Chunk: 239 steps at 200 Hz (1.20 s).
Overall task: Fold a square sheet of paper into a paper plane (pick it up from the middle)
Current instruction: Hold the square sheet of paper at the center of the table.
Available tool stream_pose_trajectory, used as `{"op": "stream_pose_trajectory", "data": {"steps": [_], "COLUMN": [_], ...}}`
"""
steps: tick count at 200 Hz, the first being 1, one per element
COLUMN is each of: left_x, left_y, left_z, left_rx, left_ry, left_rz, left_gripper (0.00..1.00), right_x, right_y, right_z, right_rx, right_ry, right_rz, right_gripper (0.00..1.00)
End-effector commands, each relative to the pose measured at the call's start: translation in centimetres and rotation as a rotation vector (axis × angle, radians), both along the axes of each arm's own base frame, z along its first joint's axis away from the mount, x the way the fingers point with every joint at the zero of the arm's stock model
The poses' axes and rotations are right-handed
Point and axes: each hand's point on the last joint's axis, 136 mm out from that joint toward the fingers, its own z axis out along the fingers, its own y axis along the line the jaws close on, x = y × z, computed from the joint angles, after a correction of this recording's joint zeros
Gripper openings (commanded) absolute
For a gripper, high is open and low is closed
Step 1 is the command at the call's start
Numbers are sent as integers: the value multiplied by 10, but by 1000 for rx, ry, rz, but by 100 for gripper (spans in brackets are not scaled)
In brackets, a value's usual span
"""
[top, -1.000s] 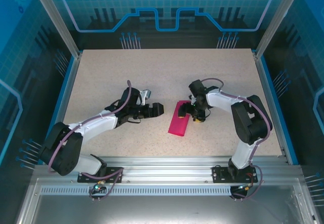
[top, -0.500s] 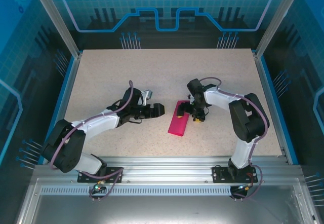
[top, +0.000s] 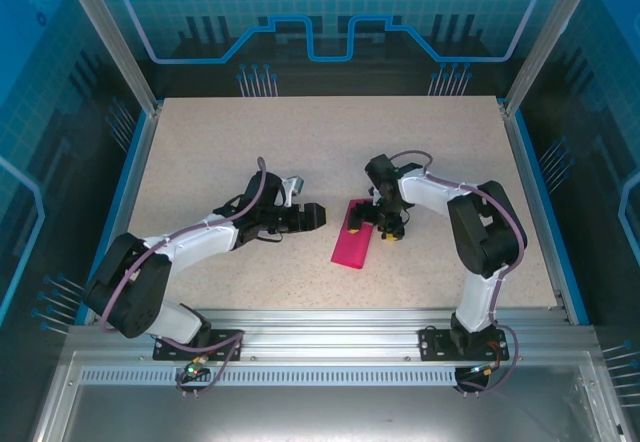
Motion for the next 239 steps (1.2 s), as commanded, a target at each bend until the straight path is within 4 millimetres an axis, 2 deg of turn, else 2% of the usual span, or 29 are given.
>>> {"op": "stream_pose_trajectory", "data": {"steps": [1,42,70,92,115,127,209,239], "left_x": [4,5,7,10,13,14,10,10], "left_y": [-7,-12,-16,-24,-35,-42,-73,-78], "left_z": [9,9,4,-2,-7,-10,-40,-49], "left_rx": [-16,-23,-17,-19,-35,-38,-33,-26], "left_ry": [-12,-8,29,74,116,138,253,278], "left_rz": [-14,-27,-27,-38,-46,-50,-90,-96], "left_gripper": [79,73,60,40,10,0,0,0], "right_x": [-15,-16,-18,-18,-19,-20,-22,-23], "right_y": [-12,-15,-15,-15,-16,-16,-16,-16], "right_z": [-45,-49,-56,-58,-60,-61,-67,-68], "right_rx": [-62,-70,-74,-76,-77,-79,-79,-76], "right_ry": [52,60,77,79,80,85,96,96], "right_rz": [30,26,31,28,28,27,26,29], "right_gripper": [90,90,88,88,88,87,88,88]}}
